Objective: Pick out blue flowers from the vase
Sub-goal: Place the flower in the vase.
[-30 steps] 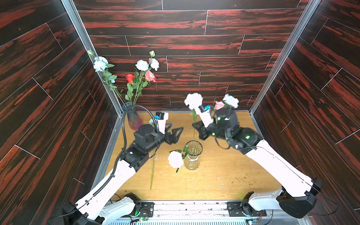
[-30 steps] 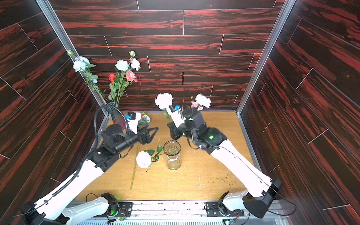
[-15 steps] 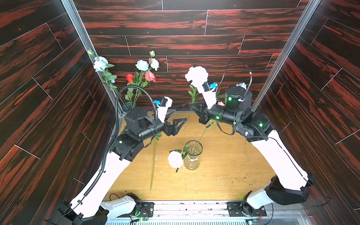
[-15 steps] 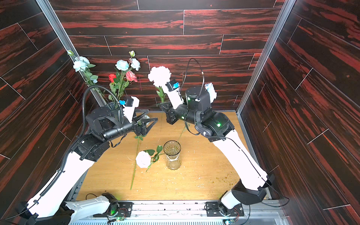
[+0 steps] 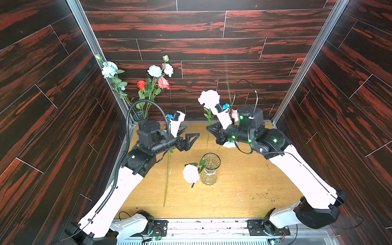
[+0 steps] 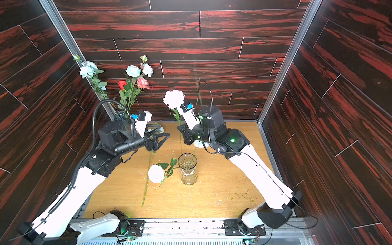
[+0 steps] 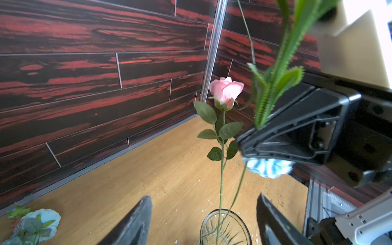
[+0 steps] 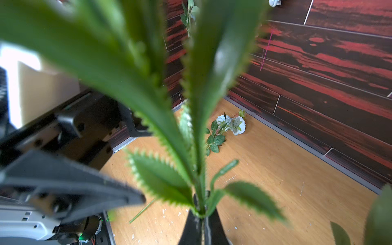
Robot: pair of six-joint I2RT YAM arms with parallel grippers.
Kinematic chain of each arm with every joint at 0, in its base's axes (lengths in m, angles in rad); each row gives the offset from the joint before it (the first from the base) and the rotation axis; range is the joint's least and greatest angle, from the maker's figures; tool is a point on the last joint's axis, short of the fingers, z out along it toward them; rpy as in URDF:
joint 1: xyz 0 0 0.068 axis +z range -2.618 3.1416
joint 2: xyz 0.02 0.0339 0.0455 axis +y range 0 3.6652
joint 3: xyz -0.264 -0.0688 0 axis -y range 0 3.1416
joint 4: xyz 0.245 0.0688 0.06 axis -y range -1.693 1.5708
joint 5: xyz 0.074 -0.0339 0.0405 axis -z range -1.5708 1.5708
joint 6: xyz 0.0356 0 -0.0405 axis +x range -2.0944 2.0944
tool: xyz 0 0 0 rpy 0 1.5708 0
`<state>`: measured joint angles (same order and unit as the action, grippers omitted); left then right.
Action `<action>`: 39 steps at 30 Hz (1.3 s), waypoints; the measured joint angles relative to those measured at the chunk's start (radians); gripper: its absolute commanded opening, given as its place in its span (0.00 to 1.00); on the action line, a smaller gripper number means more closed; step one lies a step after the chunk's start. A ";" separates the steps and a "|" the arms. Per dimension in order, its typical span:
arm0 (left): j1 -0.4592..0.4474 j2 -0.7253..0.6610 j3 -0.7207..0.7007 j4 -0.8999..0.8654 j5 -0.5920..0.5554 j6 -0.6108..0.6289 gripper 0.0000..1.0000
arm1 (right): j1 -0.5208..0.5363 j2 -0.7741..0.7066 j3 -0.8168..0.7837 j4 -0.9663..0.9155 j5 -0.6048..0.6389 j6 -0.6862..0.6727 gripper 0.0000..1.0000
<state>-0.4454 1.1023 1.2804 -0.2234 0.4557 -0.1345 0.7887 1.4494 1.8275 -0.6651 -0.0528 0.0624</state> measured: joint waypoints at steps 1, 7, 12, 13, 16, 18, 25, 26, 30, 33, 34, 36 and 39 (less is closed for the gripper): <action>0.008 -0.017 -0.017 0.016 0.000 -0.011 0.78 | 0.000 -0.015 -0.016 0.000 0.000 0.002 0.00; 0.033 -0.082 -0.081 0.097 -0.007 -0.058 0.78 | 0.000 -0.071 -0.108 0.036 -0.010 0.018 0.00; 0.038 -0.100 -0.129 0.140 -0.022 -0.080 0.78 | 0.000 -0.076 -0.163 0.048 -0.028 0.034 0.00; 0.039 -0.102 -0.138 0.145 -0.025 -0.084 0.78 | 0.000 -0.075 -0.168 0.049 -0.032 0.034 0.00; 0.040 -0.107 -0.158 0.158 -0.033 -0.094 0.78 | 0.000 -0.069 -0.171 0.057 -0.042 0.038 0.00; 0.040 -0.112 -0.172 0.166 -0.041 -0.097 0.78 | 0.000 -0.065 -0.171 0.064 -0.045 0.039 0.00; 0.047 -0.116 -0.232 0.217 -0.071 -0.118 0.78 | 0.000 -0.057 -0.171 0.069 -0.046 0.042 0.00; 0.047 -0.116 -0.236 0.218 -0.072 -0.121 0.78 | 0.000 -0.057 -0.171 0.069 -0.041 0.042 0.00; 0.048 -0.115 -0.245 0.240 -0.079 -0.130 0.78 | -0.001 -0.058 -0.171 0.068 -0.015 0.040 0.00; 0.048 -0.115 -0.248 0.252 -0.082 -0.136 0.78 | -0.004 -0.058 -0.169 0.062 0.010 0.033 0.00; 0.048 -0.115 -0.248 0.255 -0.082 -0.136 0.78 | -0.004 -0.058 -0.166 0.055 0.018 0.031 0.00; 0.048 -0.115 -0.249 0.261 -0.083 -0.139 0.78 | -0.004 -0.054 -0.143 0.029 0.039 0.024 0.00; 0.048 -0.115 -0.250 0.263 -0.086 -0.141 0.78 | -0.004 -0.044 -0.093 0.010 0.063 0.010 0.00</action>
<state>-0.3973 0.9874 1.0302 0.0395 0.3698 -0.2756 0.7849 1.4055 1.7344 -0.6548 0.0105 0.0719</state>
